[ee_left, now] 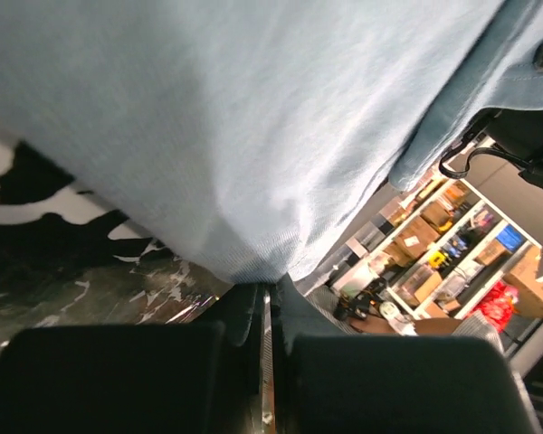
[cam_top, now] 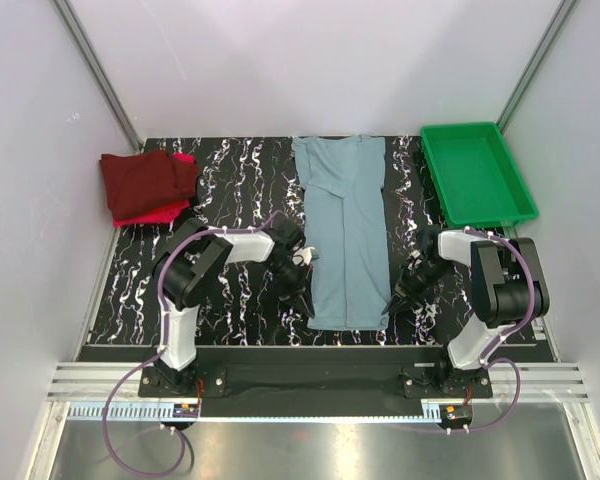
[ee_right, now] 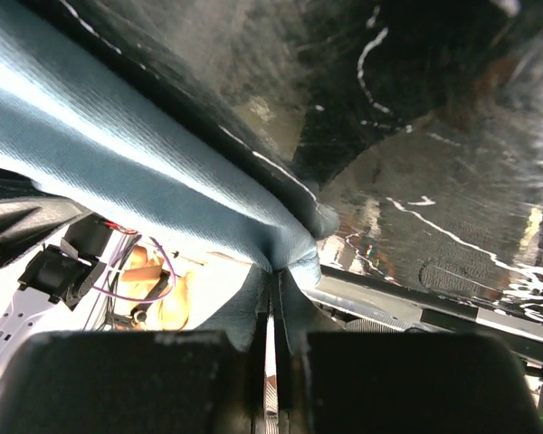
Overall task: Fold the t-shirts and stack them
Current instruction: Fold the tshirt
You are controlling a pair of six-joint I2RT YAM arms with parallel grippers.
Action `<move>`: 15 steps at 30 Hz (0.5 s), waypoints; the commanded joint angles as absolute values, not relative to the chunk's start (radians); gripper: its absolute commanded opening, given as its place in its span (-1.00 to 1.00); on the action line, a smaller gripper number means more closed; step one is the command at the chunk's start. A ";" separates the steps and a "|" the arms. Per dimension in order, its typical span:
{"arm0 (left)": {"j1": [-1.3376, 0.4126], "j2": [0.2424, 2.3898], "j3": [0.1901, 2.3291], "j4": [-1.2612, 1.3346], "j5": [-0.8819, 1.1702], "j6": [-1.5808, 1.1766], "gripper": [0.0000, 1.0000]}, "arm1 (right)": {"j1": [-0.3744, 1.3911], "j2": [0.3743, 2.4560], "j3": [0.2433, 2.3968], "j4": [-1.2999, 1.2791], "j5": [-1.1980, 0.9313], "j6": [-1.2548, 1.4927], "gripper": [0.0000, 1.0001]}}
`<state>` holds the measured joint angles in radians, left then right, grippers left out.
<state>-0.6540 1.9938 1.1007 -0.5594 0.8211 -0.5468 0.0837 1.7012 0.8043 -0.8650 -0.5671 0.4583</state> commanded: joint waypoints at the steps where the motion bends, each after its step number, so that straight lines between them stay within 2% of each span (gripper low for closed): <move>1: -0.649 1.948 1.158 -0.581 0.779 -0.506 -1.00 | 0.101 1.674 0.802 -0.902 -0.588 0.462 -1.00; 9: -0.635 1.893 1.269 -0.689 0.746 -0.407 -1.00 | 0.101 1.592 0.882 -0.943 -0.583 0.404 -1.00; 15: -0.597 1.870 1.357 -0.774 0.710 -0.325 -1.00 | 0.101 1.569 1.026 -0.972 -0.583 0.370 -1.00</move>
<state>-0.6231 1.9316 1.3003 -0.7124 0.7452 -0.3946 0.0917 1.6108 0.9424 -0.9424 -0.5690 0.4023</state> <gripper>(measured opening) 0.017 0.018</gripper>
